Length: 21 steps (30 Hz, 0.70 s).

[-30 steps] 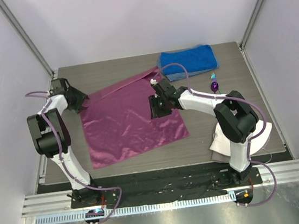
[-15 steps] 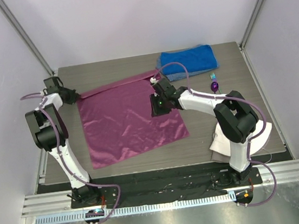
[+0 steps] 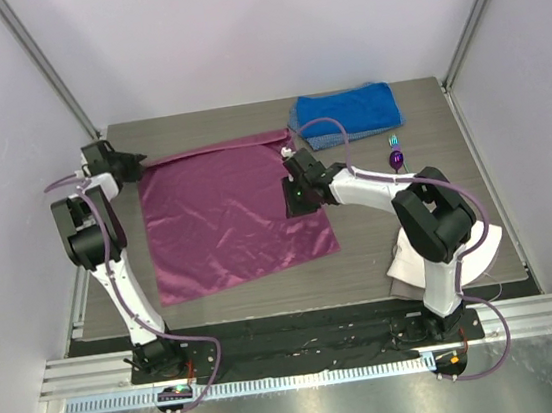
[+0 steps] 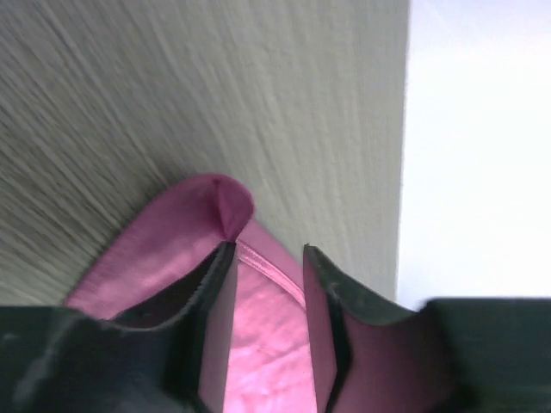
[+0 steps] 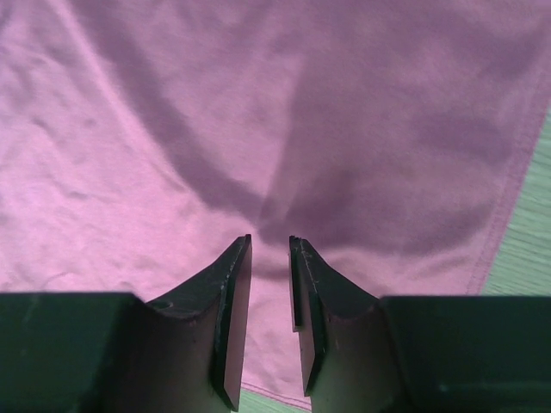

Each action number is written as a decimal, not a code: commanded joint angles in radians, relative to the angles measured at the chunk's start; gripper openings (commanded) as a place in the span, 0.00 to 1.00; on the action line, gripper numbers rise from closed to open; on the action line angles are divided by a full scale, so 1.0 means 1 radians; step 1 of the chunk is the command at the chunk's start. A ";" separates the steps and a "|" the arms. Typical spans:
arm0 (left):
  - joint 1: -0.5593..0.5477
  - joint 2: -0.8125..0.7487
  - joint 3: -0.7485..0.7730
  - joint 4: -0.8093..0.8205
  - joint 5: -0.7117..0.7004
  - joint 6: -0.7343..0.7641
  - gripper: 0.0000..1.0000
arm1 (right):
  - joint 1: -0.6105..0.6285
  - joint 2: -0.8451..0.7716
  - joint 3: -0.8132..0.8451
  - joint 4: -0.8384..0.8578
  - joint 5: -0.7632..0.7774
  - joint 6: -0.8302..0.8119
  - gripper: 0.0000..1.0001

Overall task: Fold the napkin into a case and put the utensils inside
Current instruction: Smooth out the napkin at the center of the board.

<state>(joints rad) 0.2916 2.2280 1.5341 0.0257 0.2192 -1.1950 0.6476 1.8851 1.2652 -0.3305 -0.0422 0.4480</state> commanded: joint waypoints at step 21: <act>-0.388 -0.668 -0.561 -0.282 -0.141 0.253 0.54 | -0.002 -0.187 -0.300 -0.010 0.120 -0.011 0.42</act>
<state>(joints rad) -0.0036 1.6016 1.0508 -0.2173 0.0883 -0.9741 0.6449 1.7657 1.0431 -0.2985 0.0368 0.4435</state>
